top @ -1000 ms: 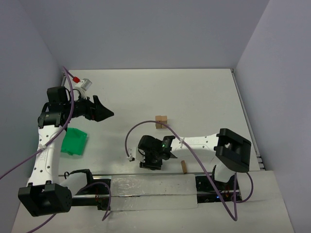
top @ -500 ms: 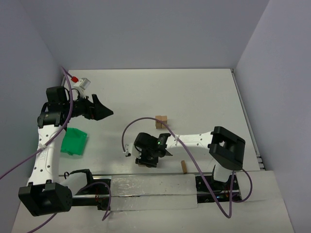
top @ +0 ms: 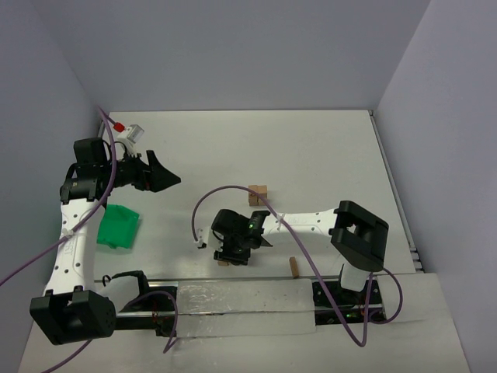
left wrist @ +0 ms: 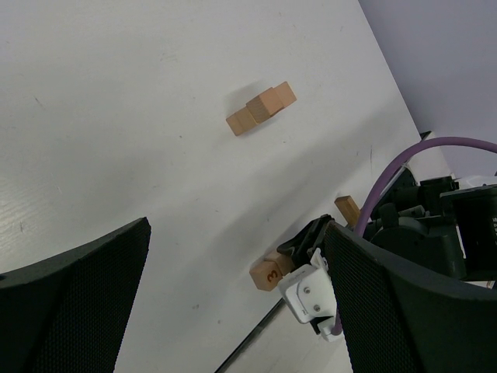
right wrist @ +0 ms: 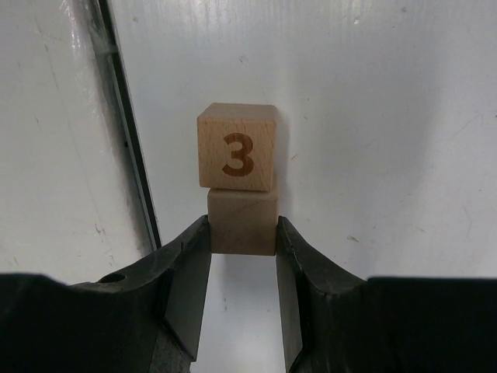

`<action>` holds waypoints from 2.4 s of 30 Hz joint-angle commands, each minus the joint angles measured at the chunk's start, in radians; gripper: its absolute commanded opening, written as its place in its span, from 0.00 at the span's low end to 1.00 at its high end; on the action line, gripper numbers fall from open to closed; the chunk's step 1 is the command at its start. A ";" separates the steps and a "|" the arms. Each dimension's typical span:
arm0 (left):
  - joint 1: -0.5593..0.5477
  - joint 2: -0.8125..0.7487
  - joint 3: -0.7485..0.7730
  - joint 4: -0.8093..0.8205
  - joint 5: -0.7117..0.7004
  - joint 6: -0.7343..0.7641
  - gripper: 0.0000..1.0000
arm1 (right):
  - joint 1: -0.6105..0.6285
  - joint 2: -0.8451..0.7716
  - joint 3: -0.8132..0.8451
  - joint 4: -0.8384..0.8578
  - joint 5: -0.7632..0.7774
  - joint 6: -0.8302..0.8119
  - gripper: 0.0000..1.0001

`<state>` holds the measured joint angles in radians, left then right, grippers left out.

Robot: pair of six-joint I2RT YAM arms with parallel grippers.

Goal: Build the wood block tower

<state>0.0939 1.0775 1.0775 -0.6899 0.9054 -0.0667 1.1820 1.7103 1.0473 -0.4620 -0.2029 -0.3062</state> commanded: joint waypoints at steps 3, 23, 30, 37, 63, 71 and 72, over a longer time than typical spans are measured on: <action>0.010 -0.002 0.004 0.035 0.033 0.007 0.99 | 0.000 -0.008 0.031 -0.024 -0.044 -0.041 0.08; 0.017 -0.001 -0.002 0.035 0.027 0.008 0.99 | 0.007 0.018 0.046 -0.009 -0.010 -0.024 0.19; 0.021 0.008 0.001 0.039 0.035 0.006 0.99 | 0.008 0.026 0.054 -0.009 -0.010 -0.024 0.25; 0.021 0.011 -0.001 0.036 0.038 0.009 0.99 | 0.009 0.031 0.057 -0.007 -0.016 -0.021 0.27; 0.054 0.018 0.017 0.036 0.055 -0.049 0.99 | -0.012 -0.167 0.055 0.026 0.042 0.170 1.00; 0.064 -0.016 0.013 0.026 0.012 -0.065 0.99 | -0.215 -0.293 0.088 0.000 0.076 0.447 1.00; 0.065 -0.017 0.012 0.027 0.005 -0.071 0.99 | -0.267 -0.295 0.106 -0.022 0.063 0.474 1.00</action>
<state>0.1478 1.0914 1.0775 -0.6897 0.9209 -0.1164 1.0444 1.4567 1.0857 -0.4574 -0.1418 -0.0119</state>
